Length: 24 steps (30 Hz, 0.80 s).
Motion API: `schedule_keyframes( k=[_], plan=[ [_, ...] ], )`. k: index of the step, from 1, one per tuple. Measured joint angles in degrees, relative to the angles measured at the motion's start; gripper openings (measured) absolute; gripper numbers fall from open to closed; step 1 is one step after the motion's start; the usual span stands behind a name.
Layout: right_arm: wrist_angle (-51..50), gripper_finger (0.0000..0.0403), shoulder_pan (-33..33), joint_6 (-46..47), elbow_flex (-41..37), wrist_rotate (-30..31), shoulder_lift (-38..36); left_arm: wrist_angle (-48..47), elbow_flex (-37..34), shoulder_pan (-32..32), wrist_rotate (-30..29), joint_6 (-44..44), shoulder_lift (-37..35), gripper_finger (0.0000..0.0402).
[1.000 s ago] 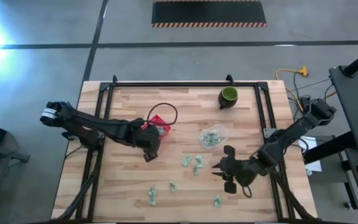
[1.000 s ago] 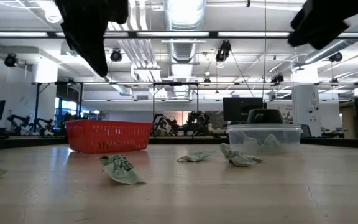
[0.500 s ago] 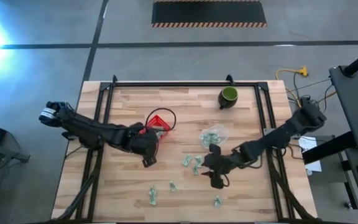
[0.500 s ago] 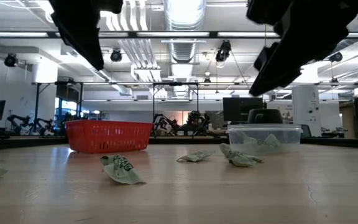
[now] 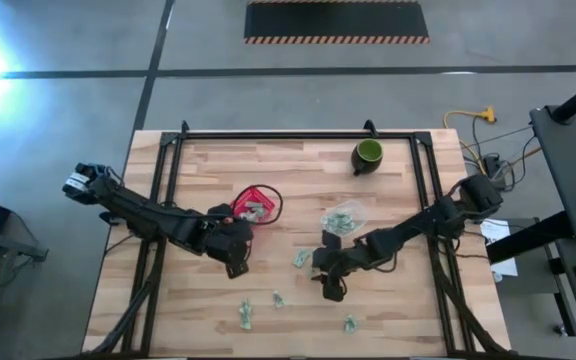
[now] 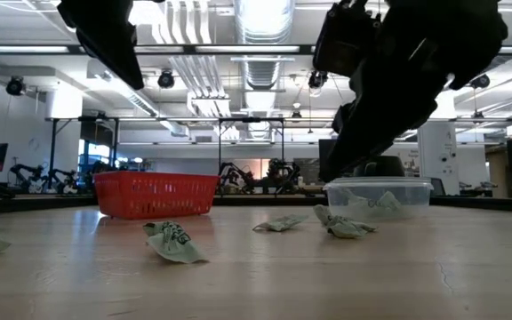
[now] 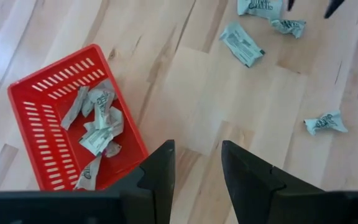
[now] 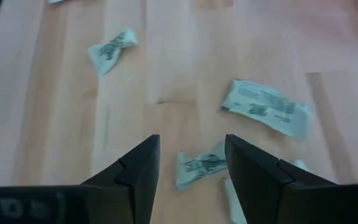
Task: Pick and place items into bin
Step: Put the stevia packet into the transparent bin
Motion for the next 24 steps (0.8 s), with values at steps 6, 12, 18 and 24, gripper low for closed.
schedule_keyframes(
  k=[6, 12, 18, 24],
  plan=[
    [-0.6, 0.0173, -1.5, -2.2, -0.3, 0.0, -0.1, 0.4, 0.0, -0.5, -0.3, 0.0, 0.0, 0.0114],
    [-0.2, 0.0173, -2.7, -7.6, -0.3, -2.5, -0.1, 1.3, -0.1, -0.6, -2.0, 0.0, 0.0, 0.0114],
    [0.2, 0.0173, -3.4, -10.0, -0.3, -2.8, 0.4, 1.3, -0.1, -0.6, -2.9, 0.0, 0.0, 0.0114],
    [0.4, 0.0173, -3.4, -9.9, 0.6, -3.1, 4.2, 1.3, -0.1, -0.6, -2.9, 0.0, 0.0, 0.0114]
  ],
)
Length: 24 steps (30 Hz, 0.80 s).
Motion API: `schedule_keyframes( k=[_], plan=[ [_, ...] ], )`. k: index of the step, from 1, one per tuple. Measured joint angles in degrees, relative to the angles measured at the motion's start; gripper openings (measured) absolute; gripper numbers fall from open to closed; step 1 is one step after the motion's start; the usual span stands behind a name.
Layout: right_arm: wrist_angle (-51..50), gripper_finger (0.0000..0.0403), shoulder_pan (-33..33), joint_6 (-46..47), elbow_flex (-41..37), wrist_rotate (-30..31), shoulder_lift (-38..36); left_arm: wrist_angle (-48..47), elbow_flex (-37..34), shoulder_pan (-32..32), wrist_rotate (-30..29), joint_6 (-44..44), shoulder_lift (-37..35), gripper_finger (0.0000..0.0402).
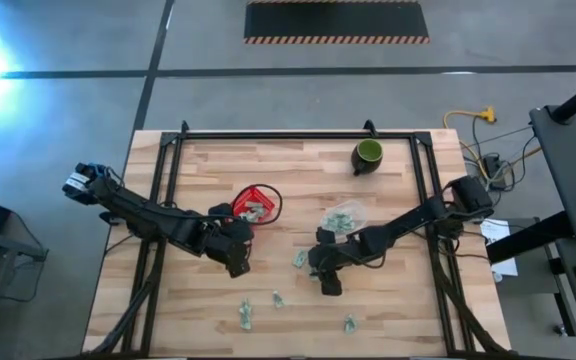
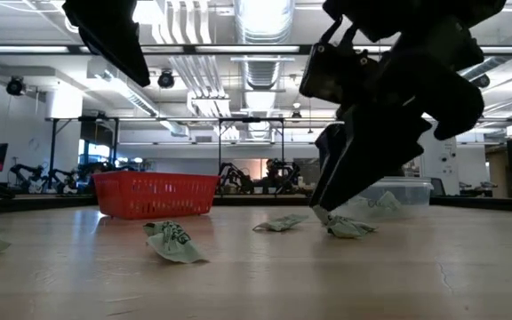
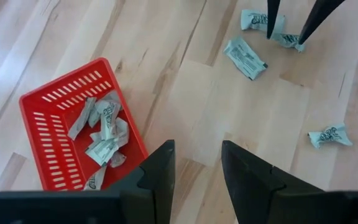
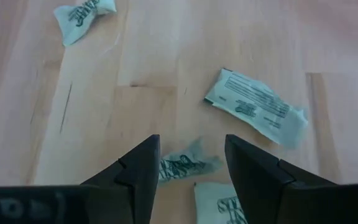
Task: Pick and place items into bin
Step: Put the stevia packet into the transparent bin
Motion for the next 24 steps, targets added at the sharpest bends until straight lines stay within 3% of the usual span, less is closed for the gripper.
schedule_keyframes(
  k=[13, 24],
  plan=[
    [-2.4, 0.0163, 0.1, 2.5, 0.7, -0.3, 1.3, 0.0, -0.2, -0.4, 0.0, 0.0, 0.0, 0.0114],
    [-3.1, 0.0116, 0.1, 3.0, 0.7, -1.8, 1.3, 0.0, -0.3, -0.4, 0.0, 0.0, 0.0, 0.0114]
  ],
)
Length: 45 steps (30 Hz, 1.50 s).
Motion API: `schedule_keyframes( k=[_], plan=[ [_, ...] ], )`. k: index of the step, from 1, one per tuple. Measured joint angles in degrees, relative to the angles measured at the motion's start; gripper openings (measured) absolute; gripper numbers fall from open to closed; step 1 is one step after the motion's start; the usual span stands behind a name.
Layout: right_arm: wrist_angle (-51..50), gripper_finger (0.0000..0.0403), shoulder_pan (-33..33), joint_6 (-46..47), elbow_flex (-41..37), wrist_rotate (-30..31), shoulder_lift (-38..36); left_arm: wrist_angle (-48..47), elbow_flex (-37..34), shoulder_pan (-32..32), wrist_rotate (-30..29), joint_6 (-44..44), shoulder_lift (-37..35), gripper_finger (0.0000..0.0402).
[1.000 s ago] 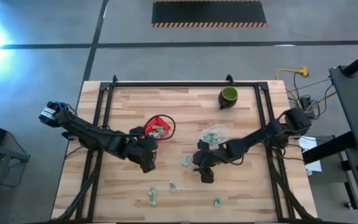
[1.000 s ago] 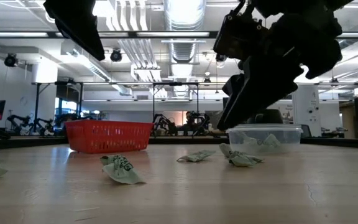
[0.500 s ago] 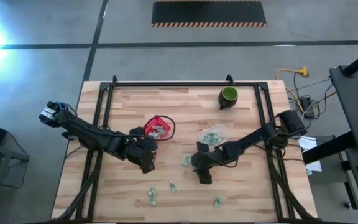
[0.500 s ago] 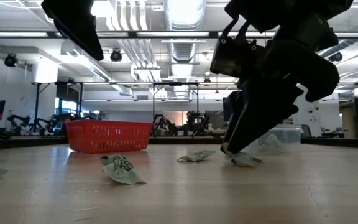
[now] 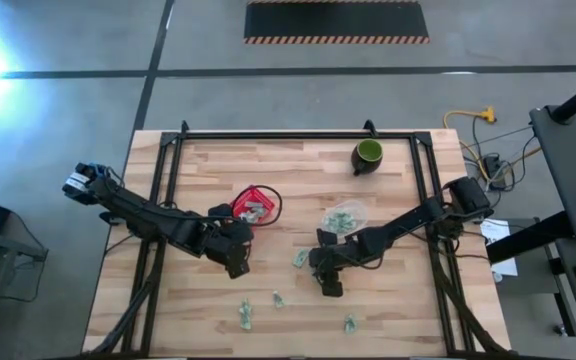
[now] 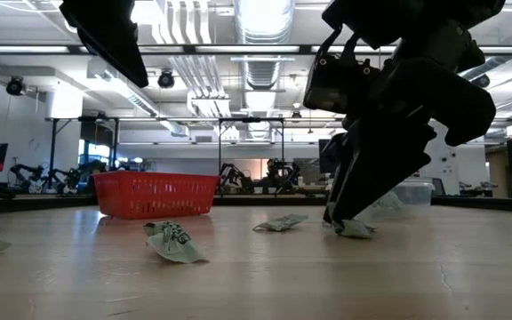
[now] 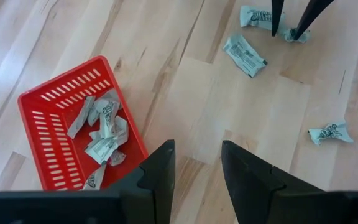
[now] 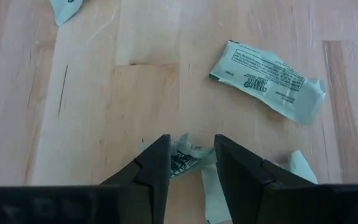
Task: Pick and place items into bin
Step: Put the stevia packet into the transparent bin
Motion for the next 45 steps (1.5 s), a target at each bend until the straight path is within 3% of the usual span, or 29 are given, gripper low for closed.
schedule_keyframes(
  k=[16, 35, 45],
  plan=[
    [0.1, 0.0012, 0.0, 0.1, 0.0, -1.4, -0.8, 0.0, -0.3, 0.0, 0.0, 0.0, 0.0, 0.0114],
    [0.1, 0.0009, -0.1, 0.7, 0.0, -0.8, -5.1, 0.3, -0.7, 0.0, -0.3, 0.0, 0.0, 0.0114],
    [-7.5, 0.0009, -0.3, -1.4, 0.1, 7.4, -13.4, 0.4, -0.7, 0.0, -0.5, 0.0, 0.0, 0.0114]
  ],
)
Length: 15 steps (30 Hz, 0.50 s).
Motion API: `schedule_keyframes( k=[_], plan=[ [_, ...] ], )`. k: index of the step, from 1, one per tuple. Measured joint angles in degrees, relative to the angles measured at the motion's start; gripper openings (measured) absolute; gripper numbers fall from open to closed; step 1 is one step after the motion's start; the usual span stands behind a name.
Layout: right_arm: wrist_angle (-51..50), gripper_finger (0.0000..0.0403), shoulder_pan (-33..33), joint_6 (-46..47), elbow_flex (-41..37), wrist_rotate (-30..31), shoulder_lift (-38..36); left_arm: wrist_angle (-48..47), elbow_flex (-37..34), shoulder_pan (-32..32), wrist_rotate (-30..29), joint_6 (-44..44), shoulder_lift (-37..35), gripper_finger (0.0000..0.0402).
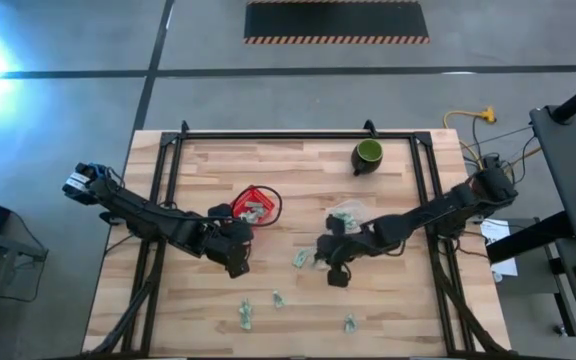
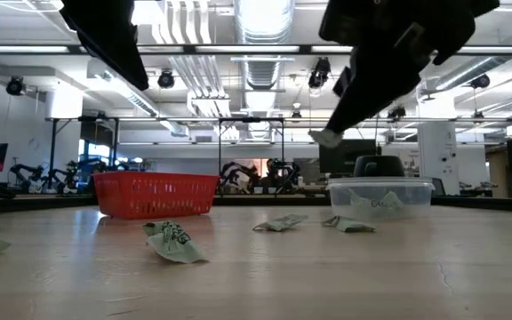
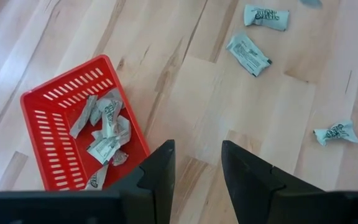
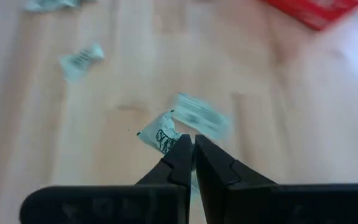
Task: Pick and place items into bin
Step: Put the stevia packet into the transparent bin
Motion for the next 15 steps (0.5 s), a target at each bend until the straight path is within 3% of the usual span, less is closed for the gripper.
schedule_keyframes(
  k=[11, 15],
  plan=[
    [-22.0, 0.0008, -3.2, 1.2, 0.0, 14.7, -12.2, 0.9, -0.1, 0.0, -1.2, 0.0, 0.0, 0.0114],
    [-25.5, 0.0008, -5.6, 1.3, -0.1, 16.3, -14.4, 1.3, -0.2, 0.0, -1.8, 0.0, 0.0, 0.0114]
  ],
)
